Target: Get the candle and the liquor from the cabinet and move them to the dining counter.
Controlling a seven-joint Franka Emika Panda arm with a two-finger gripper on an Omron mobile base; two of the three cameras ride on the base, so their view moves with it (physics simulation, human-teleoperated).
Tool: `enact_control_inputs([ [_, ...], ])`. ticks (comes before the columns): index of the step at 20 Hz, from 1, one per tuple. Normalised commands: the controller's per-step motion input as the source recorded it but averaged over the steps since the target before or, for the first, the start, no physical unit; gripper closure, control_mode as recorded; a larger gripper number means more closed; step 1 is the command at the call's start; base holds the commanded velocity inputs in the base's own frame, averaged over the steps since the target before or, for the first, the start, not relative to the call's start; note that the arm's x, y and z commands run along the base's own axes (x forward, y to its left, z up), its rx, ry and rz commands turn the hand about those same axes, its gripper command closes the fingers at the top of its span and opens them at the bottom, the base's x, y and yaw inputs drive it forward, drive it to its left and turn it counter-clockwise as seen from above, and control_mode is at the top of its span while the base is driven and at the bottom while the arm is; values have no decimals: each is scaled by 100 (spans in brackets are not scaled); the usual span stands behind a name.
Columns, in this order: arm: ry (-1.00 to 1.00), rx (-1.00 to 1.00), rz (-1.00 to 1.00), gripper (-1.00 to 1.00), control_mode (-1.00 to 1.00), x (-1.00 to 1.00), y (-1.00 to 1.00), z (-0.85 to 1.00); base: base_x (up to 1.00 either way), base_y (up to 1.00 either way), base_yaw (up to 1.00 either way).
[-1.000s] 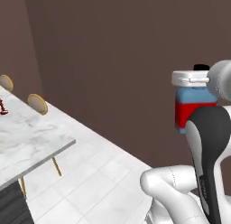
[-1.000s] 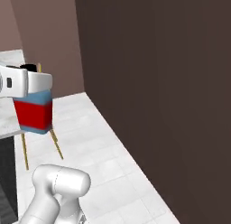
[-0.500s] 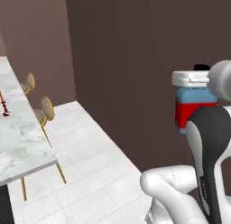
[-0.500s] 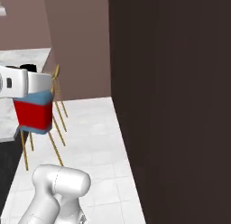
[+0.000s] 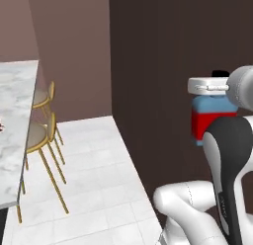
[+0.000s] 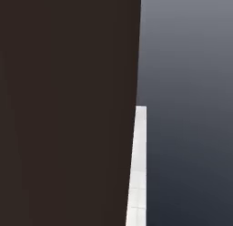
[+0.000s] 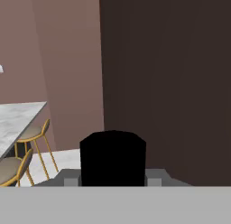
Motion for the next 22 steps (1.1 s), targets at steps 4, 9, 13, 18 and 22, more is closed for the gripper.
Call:
enact_control_inputs([
  [4,0,0,0,100,100,0,0,0,86,-89,45],
  [9,0,0,0,100,100,0,0,0,87,-76,45],
  [13,0,0,0,100,100,0,0,0,71,-59,45],
  [18,0,0,0,100,100,0,0,0,72,-40,37],
  [22,0,0,0,100,100,0,0,0,64,-61,39],
])
